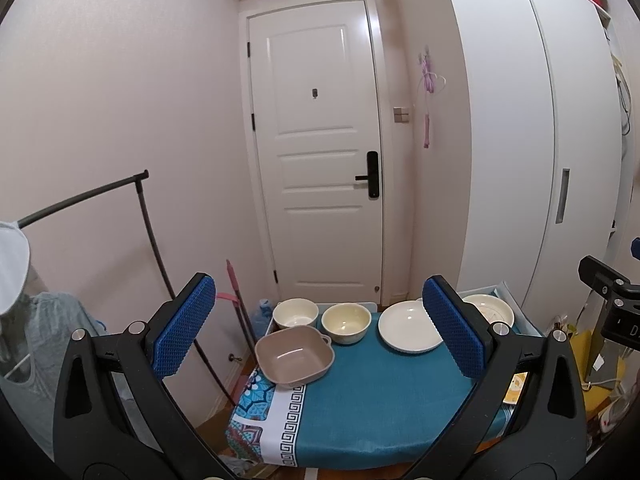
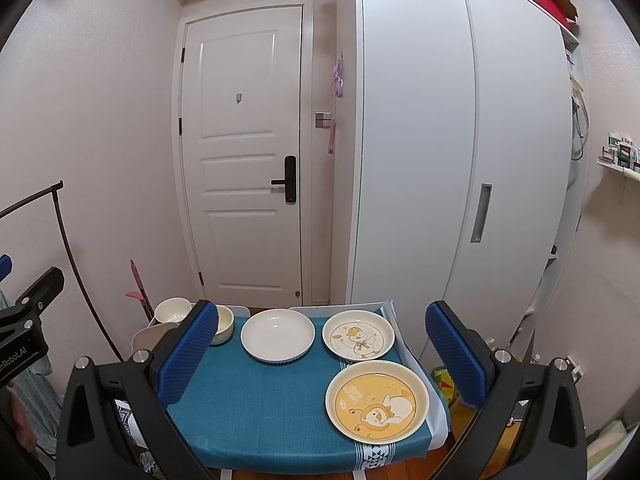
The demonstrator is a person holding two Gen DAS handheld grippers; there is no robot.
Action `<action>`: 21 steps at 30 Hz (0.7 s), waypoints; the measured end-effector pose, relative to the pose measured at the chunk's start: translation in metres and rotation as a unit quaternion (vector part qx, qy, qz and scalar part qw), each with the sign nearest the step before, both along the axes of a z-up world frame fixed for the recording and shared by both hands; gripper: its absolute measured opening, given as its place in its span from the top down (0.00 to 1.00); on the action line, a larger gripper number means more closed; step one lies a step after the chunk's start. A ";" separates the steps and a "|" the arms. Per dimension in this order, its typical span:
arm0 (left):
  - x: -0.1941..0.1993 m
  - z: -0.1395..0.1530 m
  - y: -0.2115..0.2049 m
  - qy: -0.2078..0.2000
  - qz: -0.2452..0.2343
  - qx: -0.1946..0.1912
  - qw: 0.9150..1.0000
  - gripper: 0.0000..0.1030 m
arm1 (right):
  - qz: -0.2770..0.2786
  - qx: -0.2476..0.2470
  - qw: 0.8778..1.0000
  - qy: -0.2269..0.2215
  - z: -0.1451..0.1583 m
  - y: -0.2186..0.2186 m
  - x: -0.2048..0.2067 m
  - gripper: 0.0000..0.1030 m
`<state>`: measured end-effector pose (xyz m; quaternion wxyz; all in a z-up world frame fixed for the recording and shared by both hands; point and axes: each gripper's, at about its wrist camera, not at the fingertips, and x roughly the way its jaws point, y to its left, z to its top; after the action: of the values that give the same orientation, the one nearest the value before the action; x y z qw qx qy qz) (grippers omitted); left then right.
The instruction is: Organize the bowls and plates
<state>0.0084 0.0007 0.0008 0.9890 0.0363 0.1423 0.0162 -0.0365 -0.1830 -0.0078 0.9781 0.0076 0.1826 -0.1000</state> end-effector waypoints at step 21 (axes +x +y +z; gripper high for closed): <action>0.002 0.008 -0.002 0.001 0.007 -0.003 1.000 0.00 | 0.002 0.000 1.000 0.001 -0.007 -0.002 0.010 0.00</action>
<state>0.0105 -0.0017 0.0089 0.9888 0.0322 0.1439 0.0231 -0.0260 -0.1850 -0.0149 0.9781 0.0070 0.1836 -0.0977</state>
